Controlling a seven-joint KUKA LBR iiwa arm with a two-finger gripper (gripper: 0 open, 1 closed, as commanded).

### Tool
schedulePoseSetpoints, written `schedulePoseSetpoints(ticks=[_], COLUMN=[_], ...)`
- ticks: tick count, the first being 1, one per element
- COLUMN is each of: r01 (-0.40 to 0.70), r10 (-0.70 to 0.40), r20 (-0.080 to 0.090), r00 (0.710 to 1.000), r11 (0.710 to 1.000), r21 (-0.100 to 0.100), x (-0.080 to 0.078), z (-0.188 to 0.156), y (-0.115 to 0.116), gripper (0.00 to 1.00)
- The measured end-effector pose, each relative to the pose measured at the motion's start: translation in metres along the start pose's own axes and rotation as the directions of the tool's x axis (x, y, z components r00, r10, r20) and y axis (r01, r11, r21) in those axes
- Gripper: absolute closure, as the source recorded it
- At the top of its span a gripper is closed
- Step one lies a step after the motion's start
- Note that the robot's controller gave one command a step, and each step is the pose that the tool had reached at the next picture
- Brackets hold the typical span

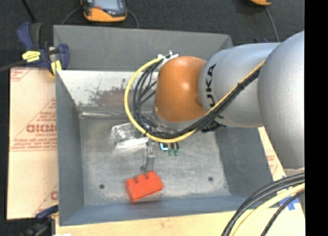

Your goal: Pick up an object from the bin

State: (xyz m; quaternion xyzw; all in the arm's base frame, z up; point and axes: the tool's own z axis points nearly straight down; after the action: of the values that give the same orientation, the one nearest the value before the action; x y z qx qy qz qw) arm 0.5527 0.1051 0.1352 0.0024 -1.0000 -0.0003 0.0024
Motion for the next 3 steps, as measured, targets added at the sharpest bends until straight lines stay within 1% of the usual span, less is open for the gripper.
schedulePoseSetpoints(ticks=[1,2,3], r01=[0.134,0.119,-0.034], r10=[-0.134,-0.119,0.034], r20=[0.029,0.013,0.008], r00=[0.991,0.993,0.999], r11=[0.991,0.993,0.999], r21=[-0.002,0.0,-0.001], x=[-0.082,-0.073,-0.065], z=[0.058,0.031,0.027], y=[-0.004,-0.001,-0.004], gripper=[0.0,0.0,0.0])
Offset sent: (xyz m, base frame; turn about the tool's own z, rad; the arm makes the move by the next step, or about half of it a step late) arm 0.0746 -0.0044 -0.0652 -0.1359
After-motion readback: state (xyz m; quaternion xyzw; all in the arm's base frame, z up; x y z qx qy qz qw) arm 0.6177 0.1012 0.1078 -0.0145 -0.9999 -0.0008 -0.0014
